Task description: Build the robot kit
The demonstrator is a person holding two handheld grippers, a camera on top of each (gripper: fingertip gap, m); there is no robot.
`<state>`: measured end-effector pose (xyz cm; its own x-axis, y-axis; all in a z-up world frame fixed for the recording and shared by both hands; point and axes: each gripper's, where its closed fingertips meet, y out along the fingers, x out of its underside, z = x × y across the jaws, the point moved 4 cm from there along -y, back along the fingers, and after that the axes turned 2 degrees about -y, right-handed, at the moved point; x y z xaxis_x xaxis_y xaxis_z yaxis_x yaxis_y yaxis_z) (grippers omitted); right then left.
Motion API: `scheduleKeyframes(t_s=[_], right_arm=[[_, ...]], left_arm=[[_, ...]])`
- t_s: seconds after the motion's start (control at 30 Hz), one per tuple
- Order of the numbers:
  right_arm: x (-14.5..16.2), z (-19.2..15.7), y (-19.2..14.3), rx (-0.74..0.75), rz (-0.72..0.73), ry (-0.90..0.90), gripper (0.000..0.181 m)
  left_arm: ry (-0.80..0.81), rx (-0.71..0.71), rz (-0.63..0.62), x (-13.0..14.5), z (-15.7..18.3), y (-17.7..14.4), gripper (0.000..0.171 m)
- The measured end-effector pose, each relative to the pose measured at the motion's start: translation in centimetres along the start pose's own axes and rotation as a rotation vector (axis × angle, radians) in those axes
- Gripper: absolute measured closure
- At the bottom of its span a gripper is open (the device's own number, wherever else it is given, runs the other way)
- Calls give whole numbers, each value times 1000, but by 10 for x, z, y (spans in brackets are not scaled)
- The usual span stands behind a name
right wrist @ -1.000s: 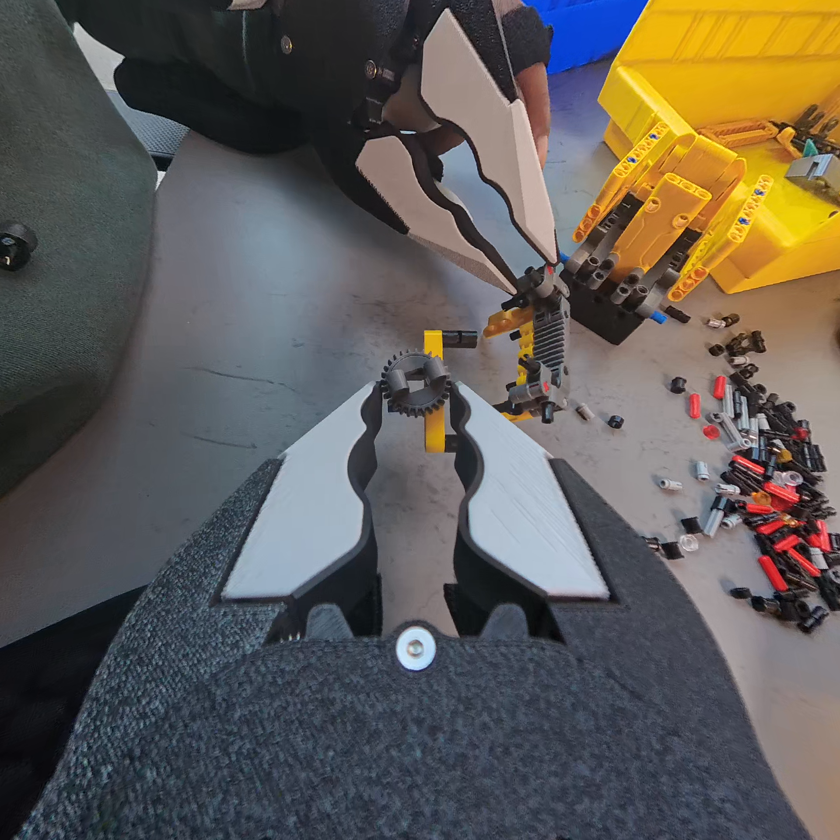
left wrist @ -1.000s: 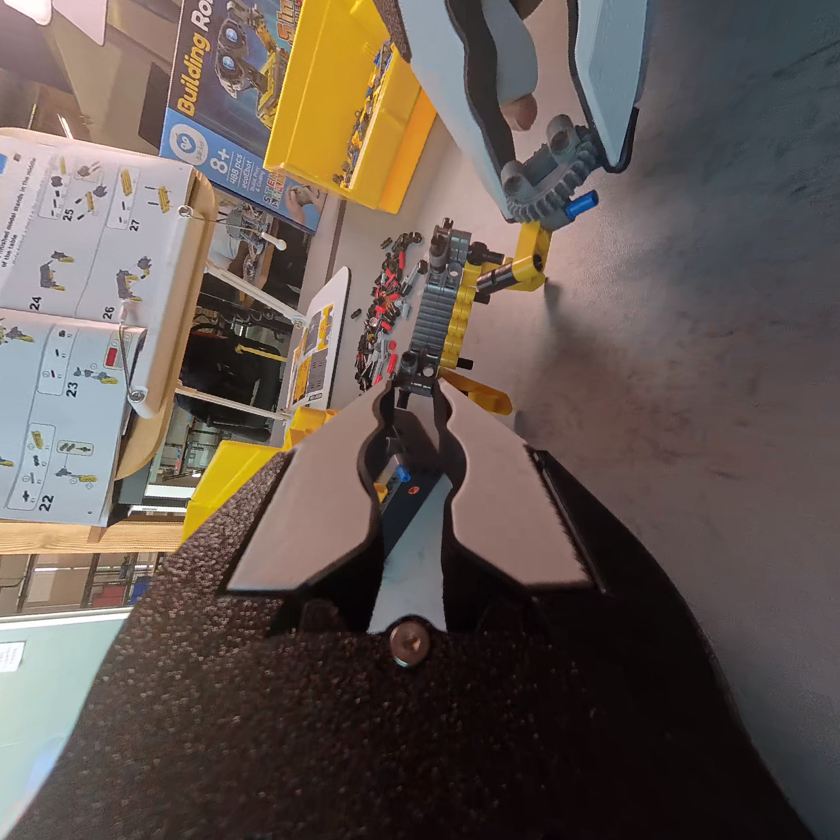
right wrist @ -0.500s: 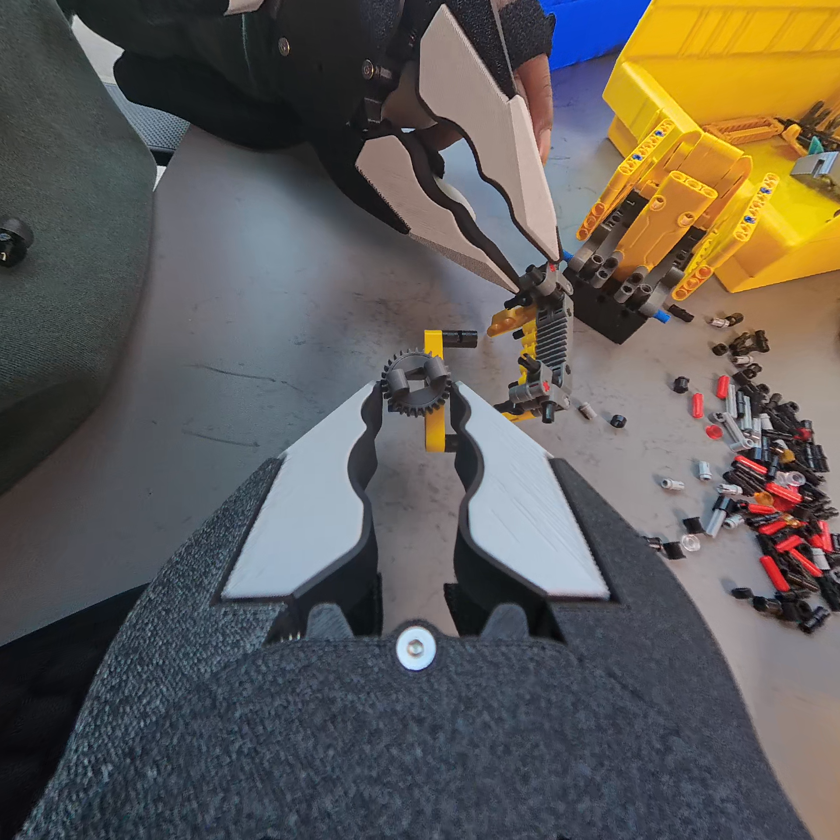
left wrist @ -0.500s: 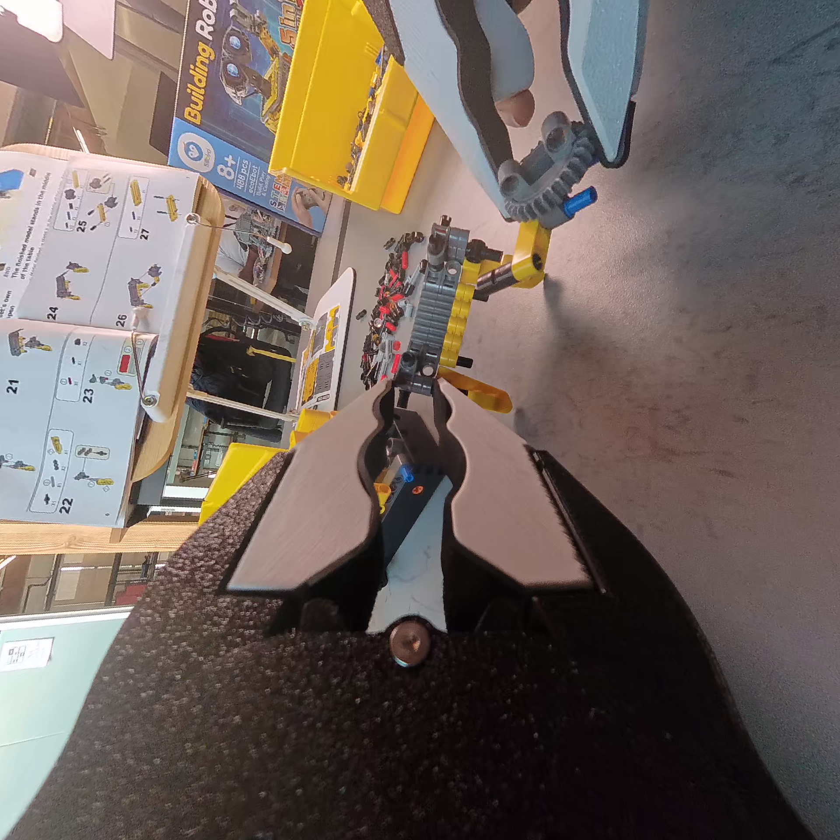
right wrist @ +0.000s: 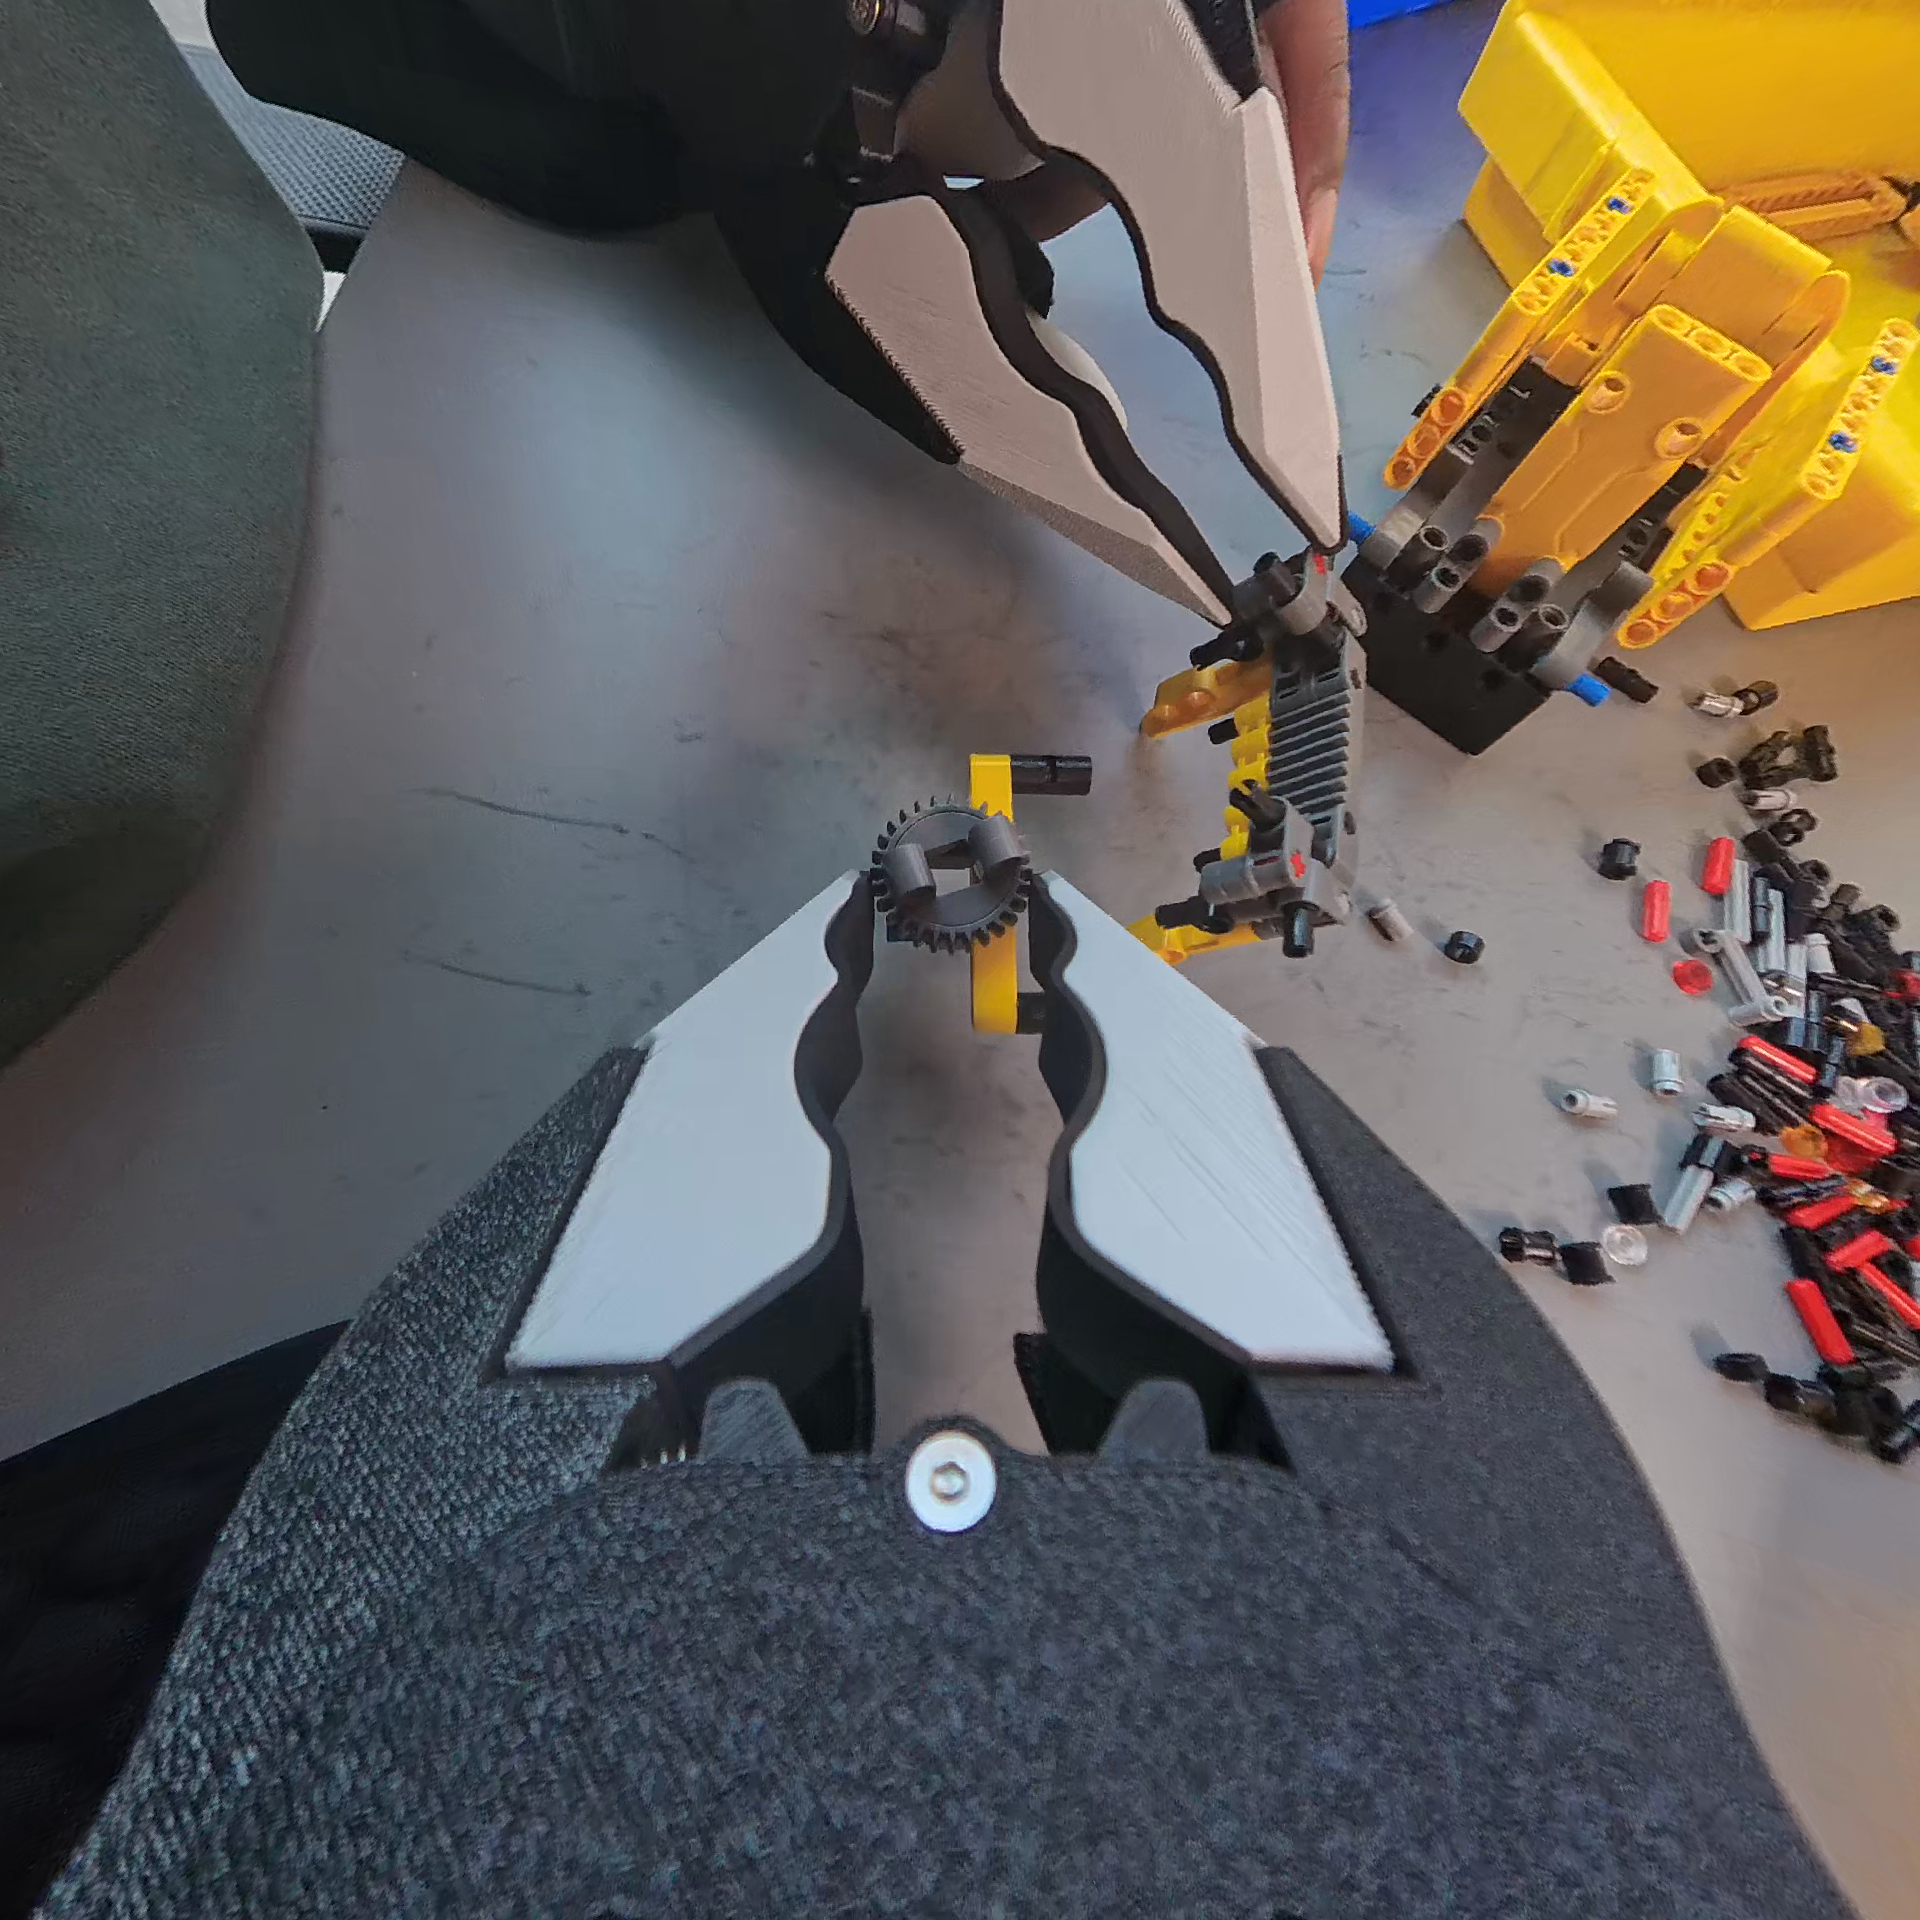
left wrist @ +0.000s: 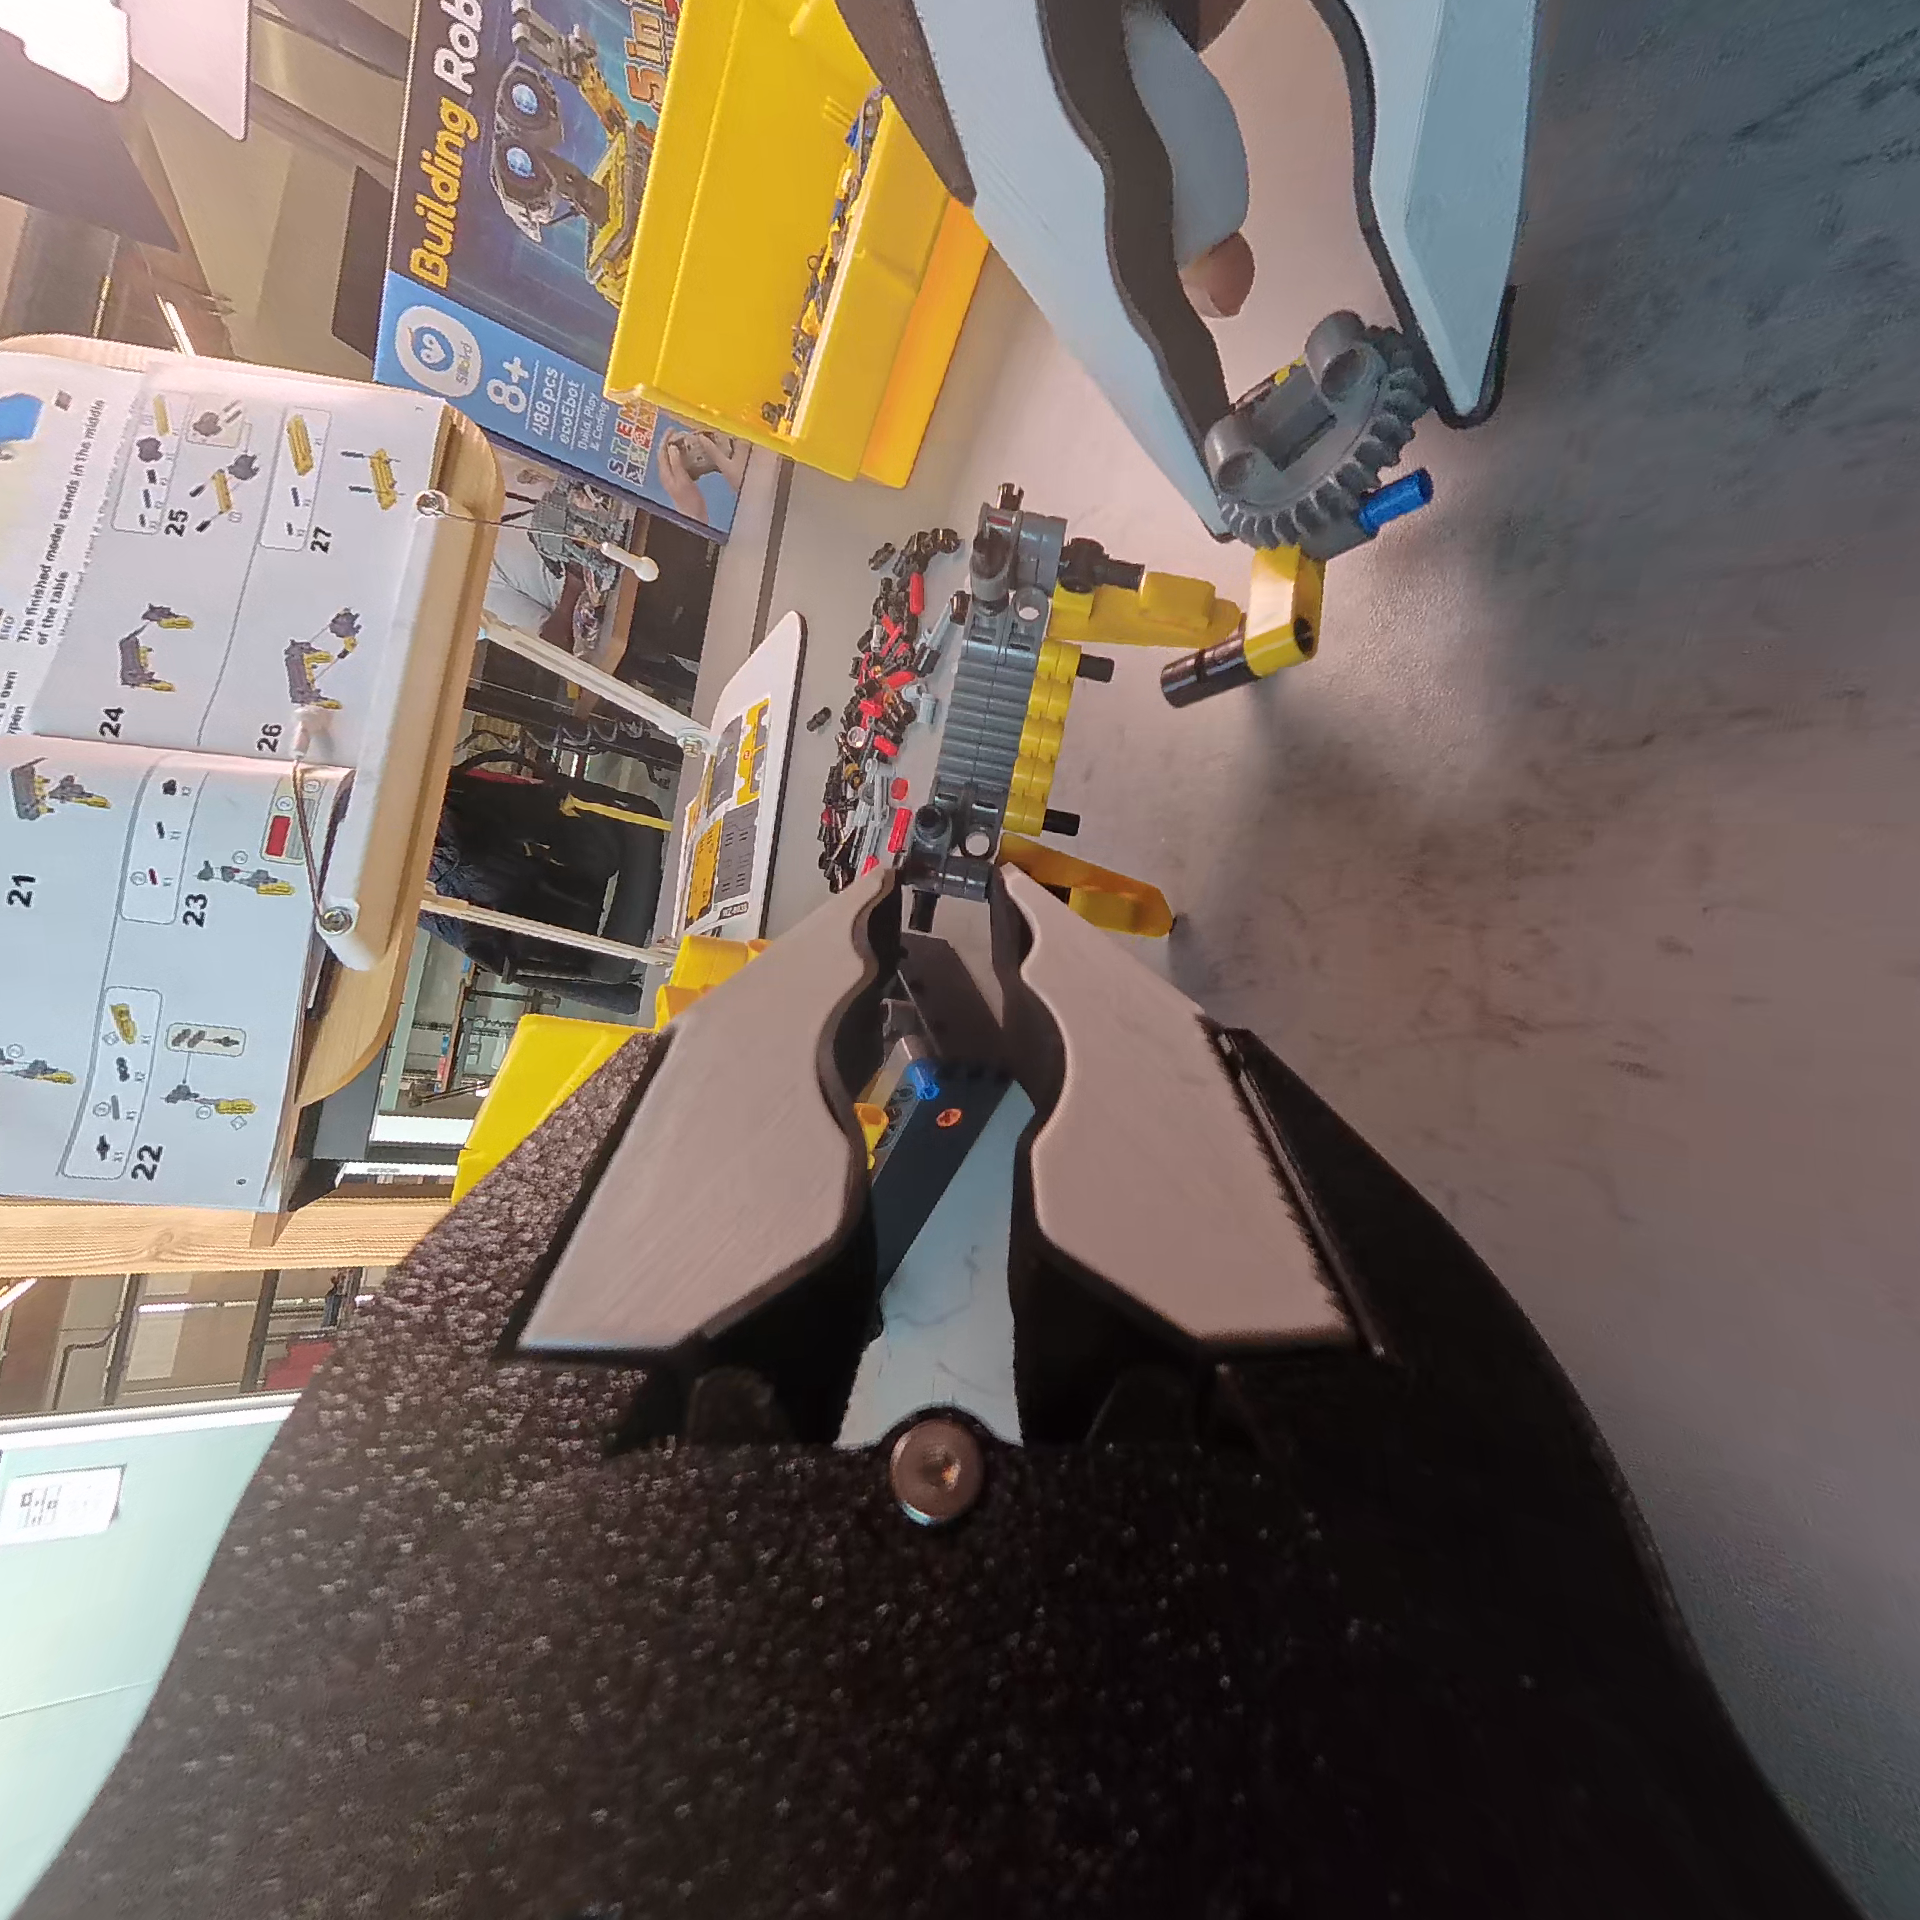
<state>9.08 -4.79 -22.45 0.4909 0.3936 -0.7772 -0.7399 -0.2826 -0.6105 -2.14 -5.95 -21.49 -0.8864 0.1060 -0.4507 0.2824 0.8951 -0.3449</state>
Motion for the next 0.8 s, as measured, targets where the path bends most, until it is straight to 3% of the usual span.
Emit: scheduleKeyframes(t_s=[0.47, 0.57, 0.73, 0.8], right_arm=[[11, -10, 13, -45, -87, -12, 152], [-1, -8, 1, -56, 1, 10, 145], [-14, 45, -38, 201, 185, 212, 134], [-9, 54, -36, 209, 199, 308, 127]], left_arm=[[1, 4, -1, 0, 1, -1, 156], [4, 3, 1, -1, 1, -2, 156], [11, 0, 11, -3, 1, -3, 156], [17, 0, 19, -5, 2, -4, 156]])
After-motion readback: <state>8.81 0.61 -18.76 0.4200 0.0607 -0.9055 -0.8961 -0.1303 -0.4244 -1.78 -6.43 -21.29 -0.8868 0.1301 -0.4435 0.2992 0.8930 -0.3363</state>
